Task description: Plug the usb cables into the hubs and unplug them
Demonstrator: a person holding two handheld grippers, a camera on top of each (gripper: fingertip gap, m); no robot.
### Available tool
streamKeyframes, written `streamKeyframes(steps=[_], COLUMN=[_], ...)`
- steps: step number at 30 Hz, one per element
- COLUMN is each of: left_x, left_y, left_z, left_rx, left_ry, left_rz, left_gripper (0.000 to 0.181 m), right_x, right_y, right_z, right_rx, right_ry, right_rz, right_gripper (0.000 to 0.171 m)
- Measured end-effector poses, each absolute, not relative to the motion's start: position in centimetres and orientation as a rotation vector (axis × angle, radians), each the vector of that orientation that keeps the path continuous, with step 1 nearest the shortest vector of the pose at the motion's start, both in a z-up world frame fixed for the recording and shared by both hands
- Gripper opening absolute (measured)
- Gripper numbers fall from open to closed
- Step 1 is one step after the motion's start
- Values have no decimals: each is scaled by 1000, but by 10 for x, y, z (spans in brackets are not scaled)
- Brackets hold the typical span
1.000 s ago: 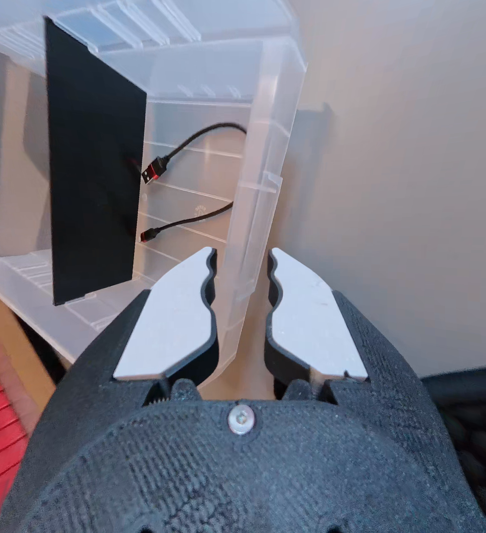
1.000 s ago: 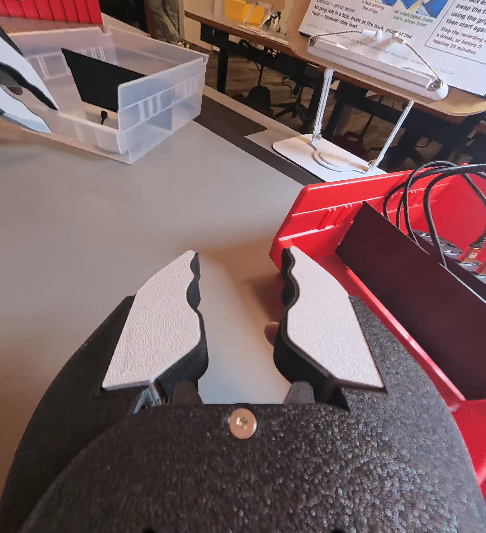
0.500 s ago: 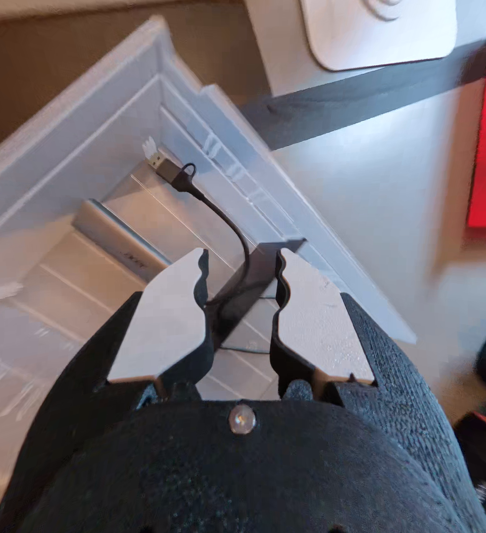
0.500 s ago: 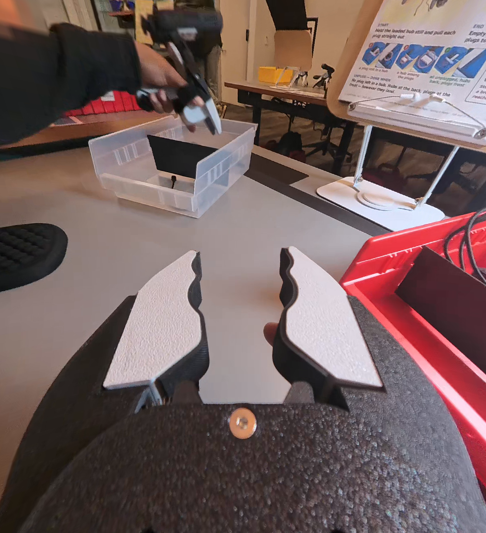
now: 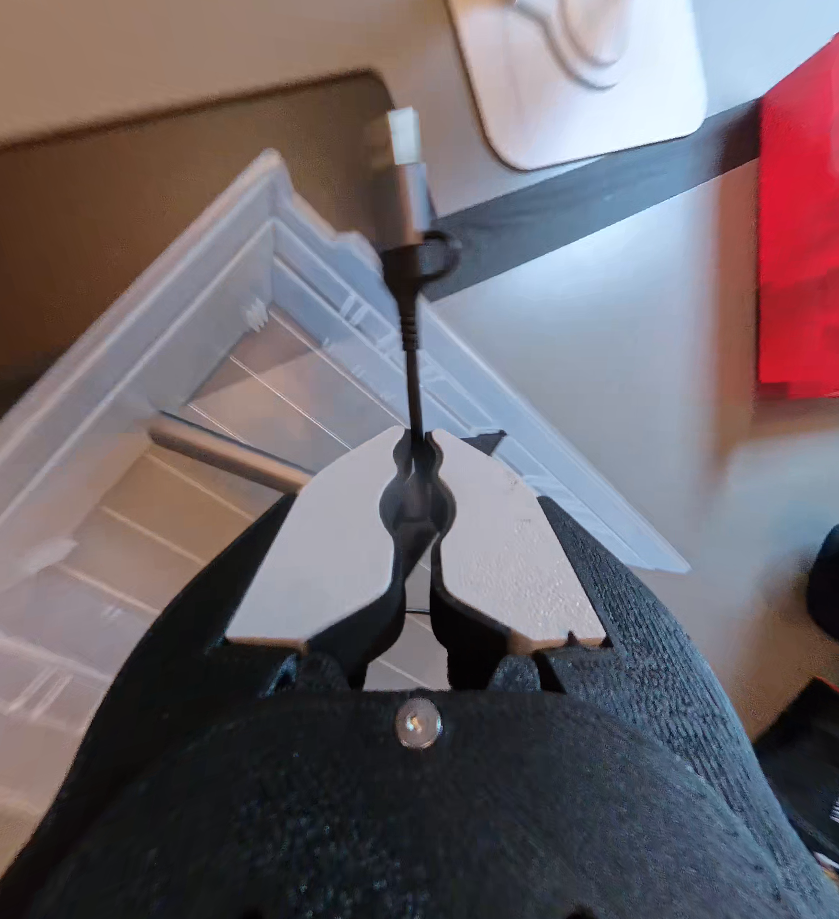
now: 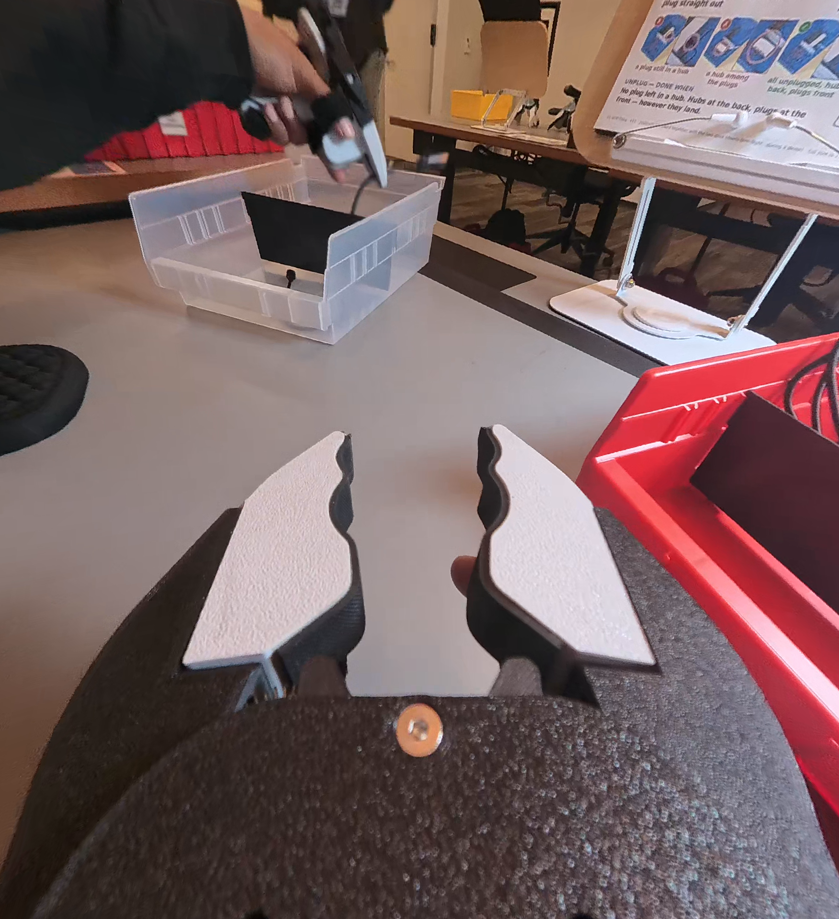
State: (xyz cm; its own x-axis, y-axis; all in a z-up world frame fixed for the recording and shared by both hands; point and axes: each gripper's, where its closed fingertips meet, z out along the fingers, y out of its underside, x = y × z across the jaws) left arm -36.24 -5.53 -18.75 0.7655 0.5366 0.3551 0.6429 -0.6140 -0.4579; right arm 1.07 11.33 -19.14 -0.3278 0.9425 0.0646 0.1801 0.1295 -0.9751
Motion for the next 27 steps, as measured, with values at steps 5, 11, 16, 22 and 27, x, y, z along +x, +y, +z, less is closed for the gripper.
streamKeyframes(steps=[5, 11, 16, 22, 27], left_x=[-314, -193, -87, -8, -14], left_y=[-53, -29, -13, 1, 3], left_z=[-98, -27, -6, -33, -51], left_rx=[-2277, -2119, -1985, -1891, -1863], left_ry=[-531, -100, 183, 364, 348], left_rz=[-5, 85, 12, -172, -250], left_gripper=[4, 4, 4, 4, 8], right_x=[4, -18, -39, -33, -31], right_y=[103, 74, 44, 13, 27], right_z=[-188, -158, -139, -203, -202], right_rx=[-1068, -880, -663, -357, -320], right_ry=[-1665, -1739, -1850, -2120, -2023], right_rz=[1256, 1170, 1049, 775, 725], right_gripper=[47, 49, 60, 31, 18])
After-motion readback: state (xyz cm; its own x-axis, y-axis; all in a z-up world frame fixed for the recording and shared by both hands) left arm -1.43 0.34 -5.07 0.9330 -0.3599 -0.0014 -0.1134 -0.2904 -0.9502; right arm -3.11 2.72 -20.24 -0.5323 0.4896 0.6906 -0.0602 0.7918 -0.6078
